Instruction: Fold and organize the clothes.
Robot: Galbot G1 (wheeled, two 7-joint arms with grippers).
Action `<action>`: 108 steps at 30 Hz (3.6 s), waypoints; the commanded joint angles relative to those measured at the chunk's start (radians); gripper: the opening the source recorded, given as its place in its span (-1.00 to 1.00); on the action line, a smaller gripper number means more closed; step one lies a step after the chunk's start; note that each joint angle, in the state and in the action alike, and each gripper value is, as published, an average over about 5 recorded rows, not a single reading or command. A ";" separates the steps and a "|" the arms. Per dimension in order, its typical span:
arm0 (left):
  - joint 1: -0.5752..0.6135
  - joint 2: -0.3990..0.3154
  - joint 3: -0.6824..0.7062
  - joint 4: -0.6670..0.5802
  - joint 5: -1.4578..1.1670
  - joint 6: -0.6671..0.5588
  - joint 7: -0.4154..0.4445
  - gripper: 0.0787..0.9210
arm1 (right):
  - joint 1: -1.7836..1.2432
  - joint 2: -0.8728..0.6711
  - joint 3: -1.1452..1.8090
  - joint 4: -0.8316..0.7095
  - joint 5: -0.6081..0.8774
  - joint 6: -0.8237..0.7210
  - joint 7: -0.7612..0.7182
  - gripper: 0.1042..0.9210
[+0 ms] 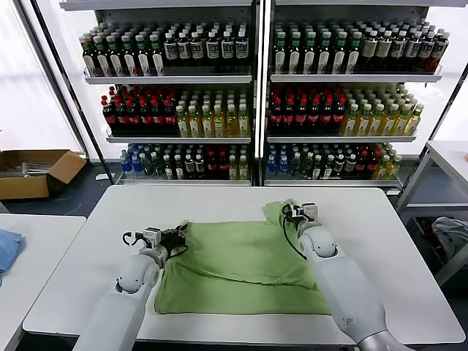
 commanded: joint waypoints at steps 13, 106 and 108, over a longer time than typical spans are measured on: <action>0.152 0.027 -0.062 -0.252 0.004 -0.105 0.000 -0.98 | -0.193 -0.064 0.092 0.516 -0.007 0.009 0.020 -1.00; 0.591 -0.194 -0.207 -0.511 0.108 -0.021 -0.088 0.66 | -0.883 -0.070 0.313 1.079 -0.124 0.112 0.237 0.76; 0.595 -0.194 -0.203 -0.511 0.112 -0.026 -0.081 0.55 | -0.879 -0.070 0.313 1.078 -0.124 0.111 0.237 0.76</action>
